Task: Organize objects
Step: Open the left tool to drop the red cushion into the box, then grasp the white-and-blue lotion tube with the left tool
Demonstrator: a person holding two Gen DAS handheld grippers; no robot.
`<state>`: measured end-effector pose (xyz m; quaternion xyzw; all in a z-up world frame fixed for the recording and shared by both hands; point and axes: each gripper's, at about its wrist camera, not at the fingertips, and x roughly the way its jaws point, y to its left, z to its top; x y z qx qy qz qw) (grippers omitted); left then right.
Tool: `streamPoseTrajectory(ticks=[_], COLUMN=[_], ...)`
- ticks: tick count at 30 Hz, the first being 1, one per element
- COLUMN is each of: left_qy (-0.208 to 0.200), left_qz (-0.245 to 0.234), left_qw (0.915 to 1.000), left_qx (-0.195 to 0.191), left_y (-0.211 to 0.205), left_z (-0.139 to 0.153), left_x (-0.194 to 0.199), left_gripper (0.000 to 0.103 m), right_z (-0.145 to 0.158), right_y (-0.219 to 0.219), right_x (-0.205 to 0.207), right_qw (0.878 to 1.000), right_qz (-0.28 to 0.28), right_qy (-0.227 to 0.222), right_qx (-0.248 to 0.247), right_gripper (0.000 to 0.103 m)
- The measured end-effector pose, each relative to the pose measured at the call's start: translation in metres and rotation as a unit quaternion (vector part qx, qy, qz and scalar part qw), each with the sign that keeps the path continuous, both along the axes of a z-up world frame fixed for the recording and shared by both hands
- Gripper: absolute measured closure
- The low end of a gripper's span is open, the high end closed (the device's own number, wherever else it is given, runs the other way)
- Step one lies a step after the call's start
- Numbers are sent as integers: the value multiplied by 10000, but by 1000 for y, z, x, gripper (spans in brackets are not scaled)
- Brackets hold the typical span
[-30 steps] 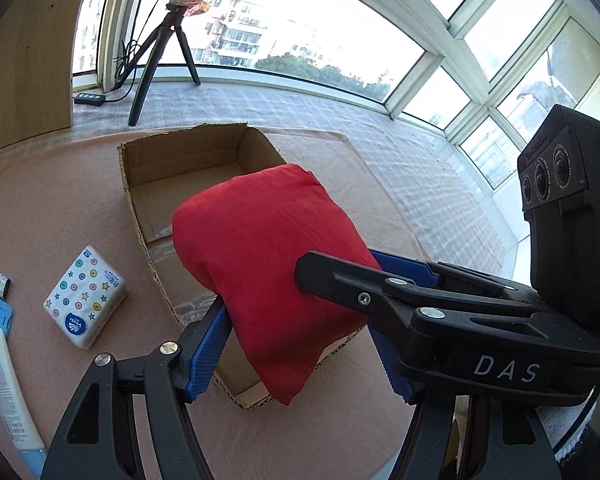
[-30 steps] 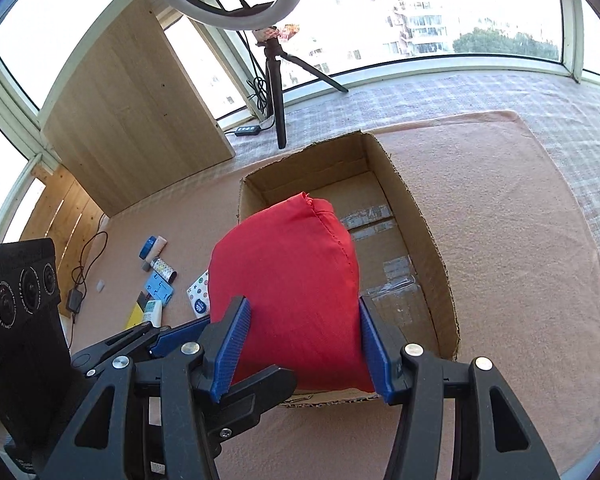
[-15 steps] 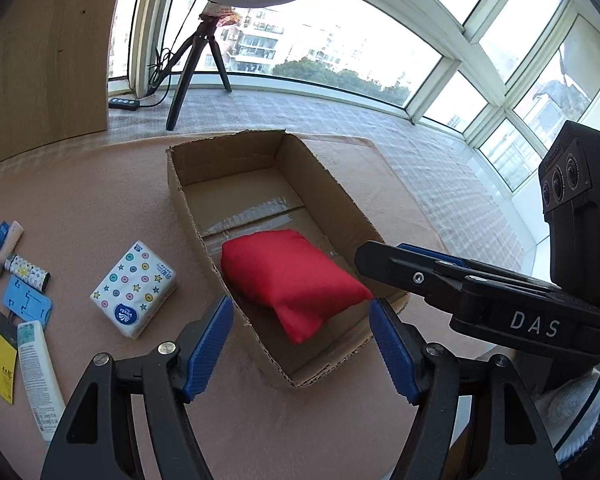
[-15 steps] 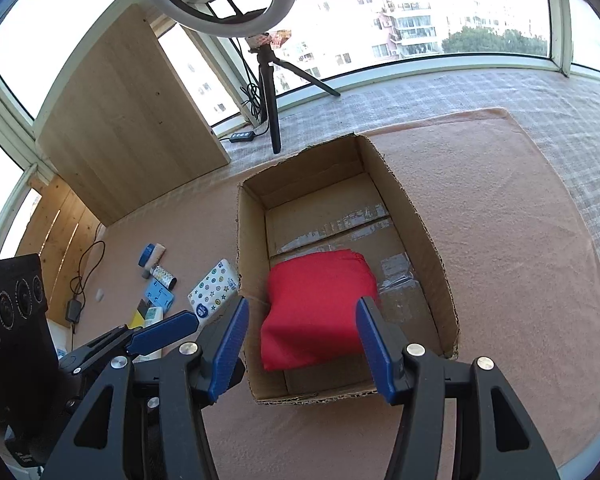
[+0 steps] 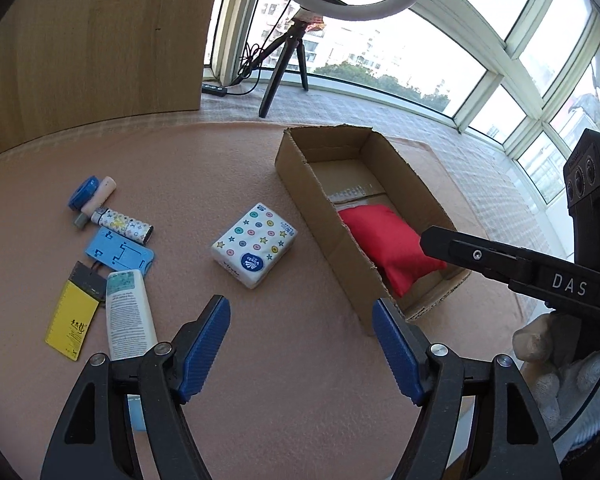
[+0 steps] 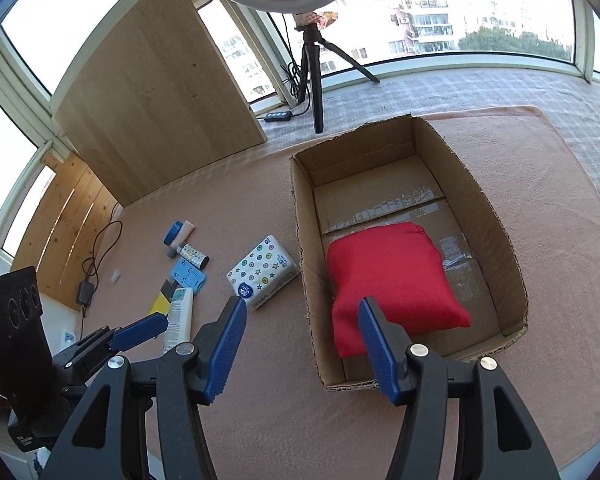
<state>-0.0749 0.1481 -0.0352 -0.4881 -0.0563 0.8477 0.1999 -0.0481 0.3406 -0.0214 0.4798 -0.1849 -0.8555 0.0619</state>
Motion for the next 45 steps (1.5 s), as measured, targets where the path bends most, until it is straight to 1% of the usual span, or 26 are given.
streamPoseTrajectory(ticks=[3,9,13,16,23,32,40,42,45], left_qy=[-80,-327,-568,-720,-909,-1037,-1131,-1165,-1185], left_qz=[252,682,823,835,706,557,397,363,304], left_qw=[9996,9967,9947,9938,9934,9929,9925,9922,9921], left_qx=[-69,-295,-244,-130,20,158,248,261,273], left_y=[-32,-90,-120,-131,-134,-131,-125,-124,-122], left_z=[-7,-30,-49,-62,-81,-90,-97,-100,-102], left_x=[6,14,15,15,16,10,5,4,2], left_gripper=[21,20,20,20,21,21,29,35,40], right_z=[-6,-23,-35,-44,-66,-89,-101,-103,-105], right_y=[-17,-57,-85,-106,-139,-167,-179,-181,-187], right_x=[-2,-8,-11,-14,-23,-35,-45,-47,-49], right_qw=[9999,9987,9967,9947,9905,9849,9795,9787,9775], right_qz=[115,440,702,882,1068,1244,1339,1358,1423], right_qy=[-64,-267,-401,-509,-794,-1104,-1316,-1346,-1372], right_qx=[-21,-23,-96,-166,-350,-488,-724,-744,-740], right_gripper=[48,48,48,48,48,48,48,48,48])
